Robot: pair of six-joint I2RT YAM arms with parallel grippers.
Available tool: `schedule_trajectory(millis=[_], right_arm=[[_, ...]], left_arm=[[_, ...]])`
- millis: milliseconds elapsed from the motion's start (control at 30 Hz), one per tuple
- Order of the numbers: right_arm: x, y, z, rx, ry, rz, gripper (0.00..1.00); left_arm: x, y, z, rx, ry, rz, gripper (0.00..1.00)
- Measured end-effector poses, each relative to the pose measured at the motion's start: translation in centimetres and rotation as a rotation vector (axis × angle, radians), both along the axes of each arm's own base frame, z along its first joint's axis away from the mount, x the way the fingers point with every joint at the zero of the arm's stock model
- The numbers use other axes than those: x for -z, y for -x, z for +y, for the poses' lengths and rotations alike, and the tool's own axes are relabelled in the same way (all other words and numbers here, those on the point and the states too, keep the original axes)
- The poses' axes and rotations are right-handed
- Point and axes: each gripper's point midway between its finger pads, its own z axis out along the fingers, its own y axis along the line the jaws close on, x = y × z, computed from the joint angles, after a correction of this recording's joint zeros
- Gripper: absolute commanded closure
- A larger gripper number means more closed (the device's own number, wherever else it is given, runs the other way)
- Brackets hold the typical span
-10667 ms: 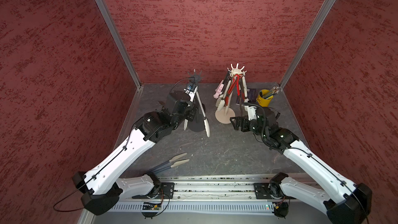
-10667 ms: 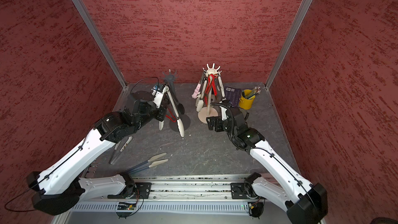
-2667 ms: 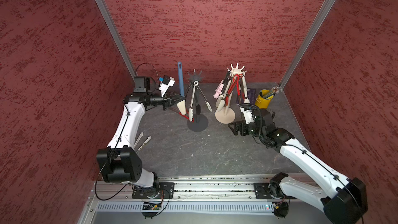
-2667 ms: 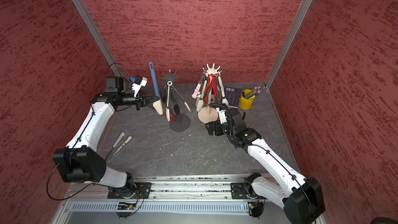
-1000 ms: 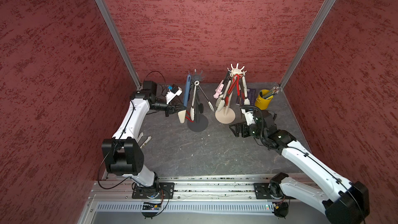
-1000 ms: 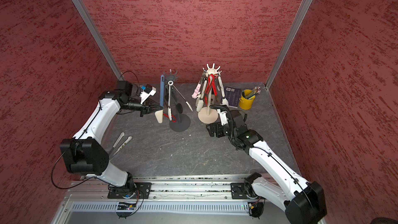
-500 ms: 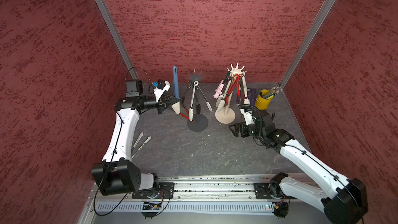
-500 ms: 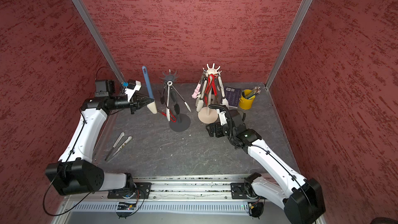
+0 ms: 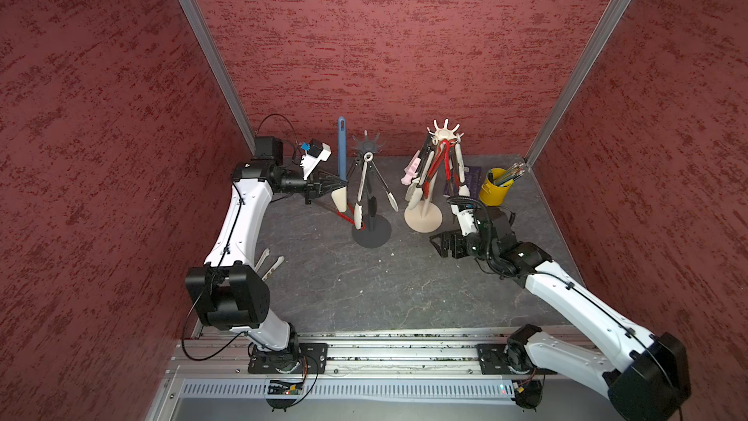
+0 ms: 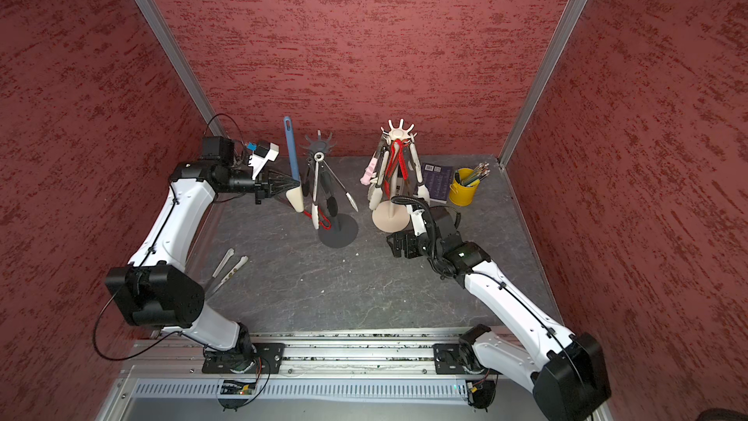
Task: Hang food tongs on kitchen utensil racks
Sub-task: Hang the food tongs on the rack.
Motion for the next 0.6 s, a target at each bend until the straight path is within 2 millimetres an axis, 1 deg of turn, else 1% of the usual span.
schedule_trajectory(millis=[200,600], right_arm=[[-0.33,0.08,-0.03,-0.001,-0.005,-0.009,0.01],[-0.86,0.2,-0.08,-0.001,-0.013,-0.024,0.01]], left_arm=[[0.34,-0.39,-0.78,0.023,0.0,0.027,1.0],[0.49,-0.92,-0.79,0.024,0.007,0.047,1.0]])
